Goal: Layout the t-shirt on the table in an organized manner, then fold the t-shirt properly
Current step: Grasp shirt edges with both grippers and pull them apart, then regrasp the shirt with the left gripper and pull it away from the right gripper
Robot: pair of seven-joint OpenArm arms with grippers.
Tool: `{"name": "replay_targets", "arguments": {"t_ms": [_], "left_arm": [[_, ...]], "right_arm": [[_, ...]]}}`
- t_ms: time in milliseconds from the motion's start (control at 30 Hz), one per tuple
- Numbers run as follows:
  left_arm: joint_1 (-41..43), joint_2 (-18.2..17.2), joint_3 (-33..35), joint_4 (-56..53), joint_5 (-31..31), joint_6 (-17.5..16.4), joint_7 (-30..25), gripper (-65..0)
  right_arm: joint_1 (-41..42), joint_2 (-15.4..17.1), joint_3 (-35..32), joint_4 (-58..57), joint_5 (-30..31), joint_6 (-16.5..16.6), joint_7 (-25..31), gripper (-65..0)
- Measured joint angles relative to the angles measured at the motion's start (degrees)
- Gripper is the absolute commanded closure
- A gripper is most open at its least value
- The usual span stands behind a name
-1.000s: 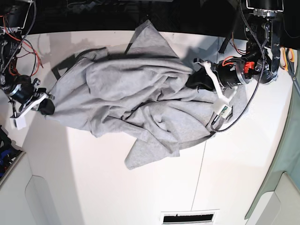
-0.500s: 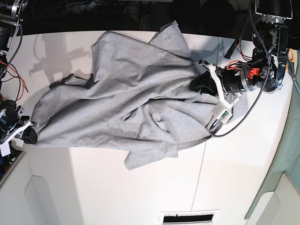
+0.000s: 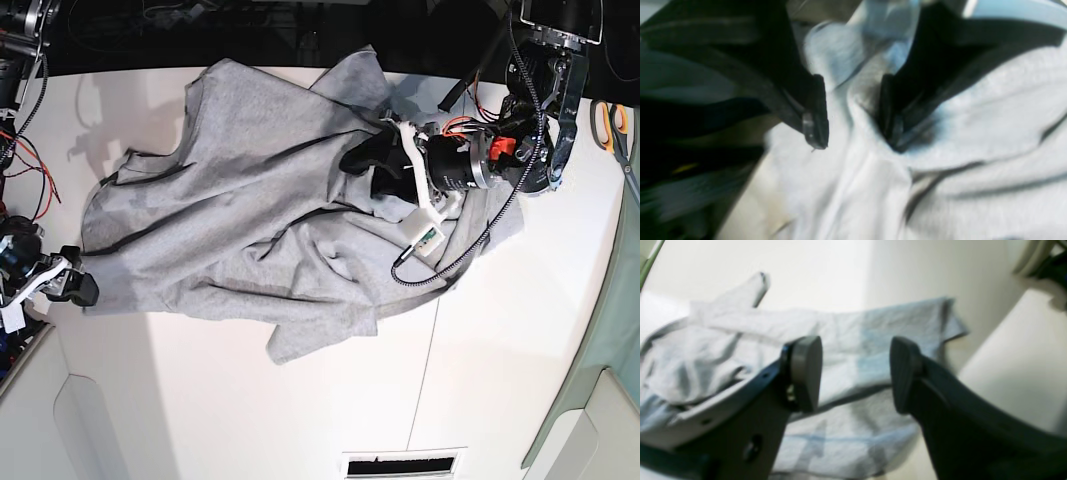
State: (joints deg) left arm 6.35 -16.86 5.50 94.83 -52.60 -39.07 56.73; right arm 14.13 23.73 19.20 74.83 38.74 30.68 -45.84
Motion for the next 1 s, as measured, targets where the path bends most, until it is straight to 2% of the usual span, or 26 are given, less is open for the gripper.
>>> {"name": "replay_targets", "arguments": {"t_ms": [133, 333, 367, 467, 533, 600, 667, 800, 867, 1000], "left_arm": [[0.0, 0.0, -1.5, 3.5, -2.0, 0.0, 0.7, -27.5], [-0.4, -0.1, -8.0, 4.9, -4.6, 0.0, 0.9, -27.5], [-0.5, -0.2, -9.0, 4.9, -4.9, 0.0, 0.9, -27.5], [-1.0, -0.8, -10.4, 4.9, -4.9, 0.0, 1.0, -27.5], [-1.0, -2.1, -10.9, 4.9, -5.0, 0.0, 0.9, -27.5], [-1.0, -4.2, -11.2, 4.9, -5.0, 0.0, 0.8, -27.5], [-1.0, -6.5, -11.2, 4.9, -4.8, 0.0, 0.7, -27.5], [-1.0, -9.5, -11.2, 4.7, 3.7, -0.2, -3.3, -27.5], [-1.0, -9.6, -11.2, 2.5, 8.0, -0.4, -7.5, -27.5], [-1.1, -9.3, -11.2, -5.6, 12.6, -0.5, -11.3, -27.6]], "right_arm": [[-1.9, -2.6, 0.0, 1.0, 3.8, 1.3, -1.6, -32.1], [-9.7, -8.8, 0.0, 6.2, 3.1, 1.4, -2.1, -31.3], [-10.9, -9.7, 0.0, 7.6, 3.5, 1.5, -2.0, -28.5], [-14.1, -11.9, 0.0, 10.8, 3.7, 1.7, -1.9, -13.1], [-16.1, -13.1, -0.1, 11.1, 3.7, 1.7, -1.8, -5.9], [-17.7, -14.4, 0.0, 11.0, 2.8, 1.7, -1.8, -1.1], [-18.6, -16.0, -0.4, 11.0, 2.2, 1.7, -1.8, 0.0], [-19.1, -17.1, -3.8, 11.0, 0.7, 1.7, -1.6, 0.0], [-19.1, -17.0, -5.3, 11.0, -1.0, 1.7, -1.6, 0.0], [-19.1, -16.6, -9.7, 11.0, -3.5, 1.7, -1.4, 0.0]]}}
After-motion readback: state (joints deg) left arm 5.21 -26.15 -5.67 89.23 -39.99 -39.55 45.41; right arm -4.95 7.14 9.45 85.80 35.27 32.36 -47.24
